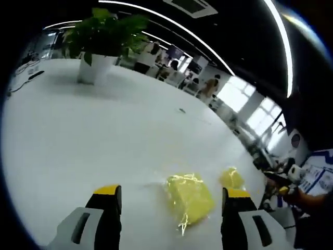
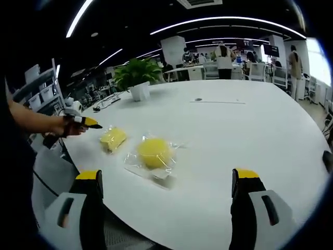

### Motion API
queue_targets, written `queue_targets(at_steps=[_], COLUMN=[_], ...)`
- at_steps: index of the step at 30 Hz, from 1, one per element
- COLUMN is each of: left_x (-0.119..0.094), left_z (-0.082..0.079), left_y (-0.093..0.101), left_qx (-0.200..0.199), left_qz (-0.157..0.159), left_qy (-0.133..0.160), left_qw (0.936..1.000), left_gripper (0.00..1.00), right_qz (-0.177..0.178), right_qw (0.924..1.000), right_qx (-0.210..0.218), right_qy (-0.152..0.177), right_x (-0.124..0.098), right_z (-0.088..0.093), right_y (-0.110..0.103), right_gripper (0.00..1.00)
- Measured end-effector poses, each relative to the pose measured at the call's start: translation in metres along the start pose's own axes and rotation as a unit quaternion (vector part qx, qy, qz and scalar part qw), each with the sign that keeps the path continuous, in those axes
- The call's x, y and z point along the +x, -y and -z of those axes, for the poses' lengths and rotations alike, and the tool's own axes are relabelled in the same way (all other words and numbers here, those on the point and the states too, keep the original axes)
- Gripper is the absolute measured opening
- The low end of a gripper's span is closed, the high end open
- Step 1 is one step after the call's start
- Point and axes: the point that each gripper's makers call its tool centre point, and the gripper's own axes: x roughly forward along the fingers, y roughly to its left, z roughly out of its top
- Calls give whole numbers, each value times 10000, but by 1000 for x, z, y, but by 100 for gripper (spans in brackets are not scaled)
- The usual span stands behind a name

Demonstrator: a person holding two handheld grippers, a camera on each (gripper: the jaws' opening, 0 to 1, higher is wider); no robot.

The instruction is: Compare the silicone blocks by pressing each to a similar depth, holding the contact briefly, and releasing to observe deformation and rebound differences across the visible hardness samples.

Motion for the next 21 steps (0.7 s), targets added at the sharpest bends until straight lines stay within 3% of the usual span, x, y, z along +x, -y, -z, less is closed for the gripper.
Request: queue_targets(at_steps=[3,4,5,11,13,16,18,21], left_x=[7,10,12,28,31,37,40,43], left_z=[0,3,5,9,10,7,4,6], left_y=[-18,-22,-21,-26,-24,-24,-21,-18], left_qx=[-30,-228,-469,-759,-911,-1384,-1815,-1871], left_qz=[51,19,56,193,269,347,524,556], left_qy=[49,-15,-70,-100,-128,-25,23,-1], left_qw=[10000,9997,9989,9969,9954,9898,9820,9808], left_gripper=[55,52,51,43,36,23,21,10], right_qz=[17,21,26,45,56,52,30,-2], right_qw=[10000,10000,10000,9999,9999,9999,9999,9999], right_qx=[23,26,28,76,84,116,125,122], right_qy=[-10,-17,-18,-66,-77,-81,-100,-115], right_x=[-2,-3,-3,-5,-5,-4,-3,-1], right_z=[1,1,2,6,6,7,8,9], right_y=[2,2,2,5,5,4,3,1], right_gripper=[97,97,97,97,97,97,97,97])
